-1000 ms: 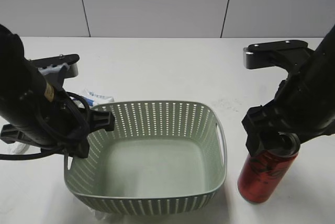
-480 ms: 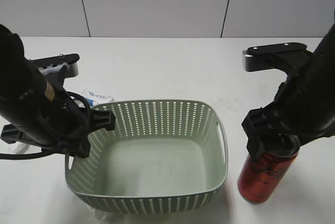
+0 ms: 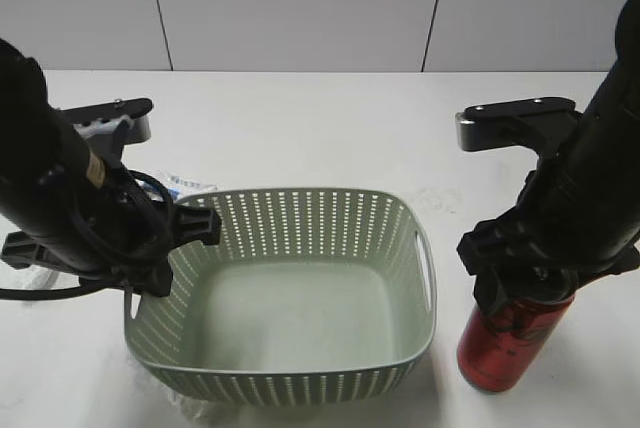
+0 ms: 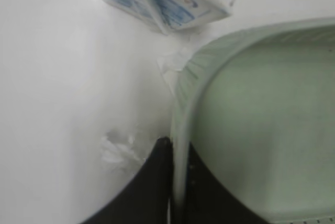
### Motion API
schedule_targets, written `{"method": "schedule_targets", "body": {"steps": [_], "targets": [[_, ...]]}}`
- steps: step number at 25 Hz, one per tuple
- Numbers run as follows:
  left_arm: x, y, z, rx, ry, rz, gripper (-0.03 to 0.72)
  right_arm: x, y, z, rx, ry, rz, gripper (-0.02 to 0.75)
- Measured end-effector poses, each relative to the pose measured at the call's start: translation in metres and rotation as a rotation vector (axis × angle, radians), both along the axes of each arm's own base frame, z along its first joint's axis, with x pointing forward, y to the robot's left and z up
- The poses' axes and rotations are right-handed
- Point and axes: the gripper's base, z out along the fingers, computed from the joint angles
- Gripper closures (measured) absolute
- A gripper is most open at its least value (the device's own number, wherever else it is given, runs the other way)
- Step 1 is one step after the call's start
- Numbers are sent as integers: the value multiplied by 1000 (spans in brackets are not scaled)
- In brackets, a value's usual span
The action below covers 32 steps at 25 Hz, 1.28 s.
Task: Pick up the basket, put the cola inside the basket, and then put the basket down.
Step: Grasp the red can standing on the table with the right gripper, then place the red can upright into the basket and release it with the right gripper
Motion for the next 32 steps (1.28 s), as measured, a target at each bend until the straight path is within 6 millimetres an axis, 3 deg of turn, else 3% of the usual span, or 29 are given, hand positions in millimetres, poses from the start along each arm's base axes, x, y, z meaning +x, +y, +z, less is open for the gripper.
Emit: {"method": "schedule_targets", "body": {"steps": [4, 7, 13, 21, 27, 29, 32], "targets": [[6, -5, 14, 10, -20, -24, 690, -2, -1, 3, 0, -7, 28, 236], [11, -13, 30, 7, -51, -52, 690, -6, -7, 19, -8, -46, 59, 236], [25, -32, 55, -52, -123, -73, 690, -11, -37, 84, -137, -217, 112, 236], [65, -68, 44, -20, -81, -80, 690, 1, -68, 161, -40, -441, 50, 236], [82, -88, 20, 13, -27, -64, 690, 9, -55, 209, 104, -555, 85, 236], [82, -96, 12, 25, -14, -75, 690, 17, -42, 209, 181, -522, 113, 236], [80, -105, 4, 30, -7, -94, 690, 34, -18, 188, 196, -435, 174, 236]]}}
